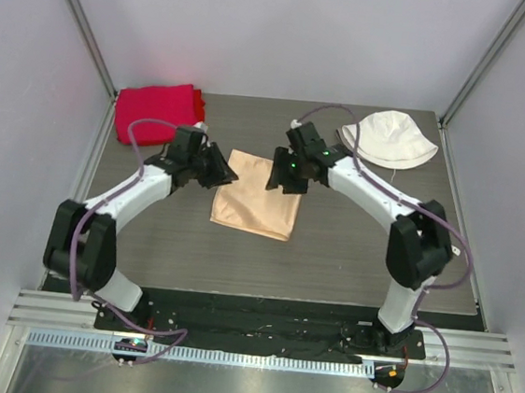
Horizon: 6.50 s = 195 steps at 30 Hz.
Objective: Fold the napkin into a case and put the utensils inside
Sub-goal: Fold the rectangle-folded napkin at the center of the board, then rotate the square-folded napkin at the center of the board, then smooth out the square-folded napkin at the center of the board.
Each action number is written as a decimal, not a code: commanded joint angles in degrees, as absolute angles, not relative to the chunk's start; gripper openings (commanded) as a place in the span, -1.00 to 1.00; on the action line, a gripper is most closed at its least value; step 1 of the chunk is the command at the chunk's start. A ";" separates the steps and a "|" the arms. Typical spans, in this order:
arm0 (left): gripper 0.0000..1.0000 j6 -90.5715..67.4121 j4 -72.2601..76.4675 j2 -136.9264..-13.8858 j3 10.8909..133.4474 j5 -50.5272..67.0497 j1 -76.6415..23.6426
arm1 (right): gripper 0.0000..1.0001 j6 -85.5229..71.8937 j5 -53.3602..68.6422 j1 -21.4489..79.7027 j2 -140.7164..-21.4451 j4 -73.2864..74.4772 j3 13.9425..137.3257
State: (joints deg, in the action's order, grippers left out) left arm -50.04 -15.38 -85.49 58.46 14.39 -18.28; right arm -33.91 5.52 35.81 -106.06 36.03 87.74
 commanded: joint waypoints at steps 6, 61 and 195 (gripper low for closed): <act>-0.54 -47.12 -12.39 -104.66 70.66 13.45 -23.64 | -0.68 -34.19 11.87 36.83 -97.91 18.29 65.23; -0.32 -44.30 -14.59 -83.67 47.11 21.89 -23.03 | -0.54 -34.36 28.20 27.16 -82.70 13.91 45.36; 0.42 -66.44 60.38 -100.11 19.78 27.16 -12.92 | 0.97 -60.12 39.28 33.92 -134.39 -29.80 90.35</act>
State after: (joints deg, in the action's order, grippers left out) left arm -68.42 58.92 -100.99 20.78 27.07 -13.08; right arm -59.51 37.58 33.36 -136.31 -24.95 90.15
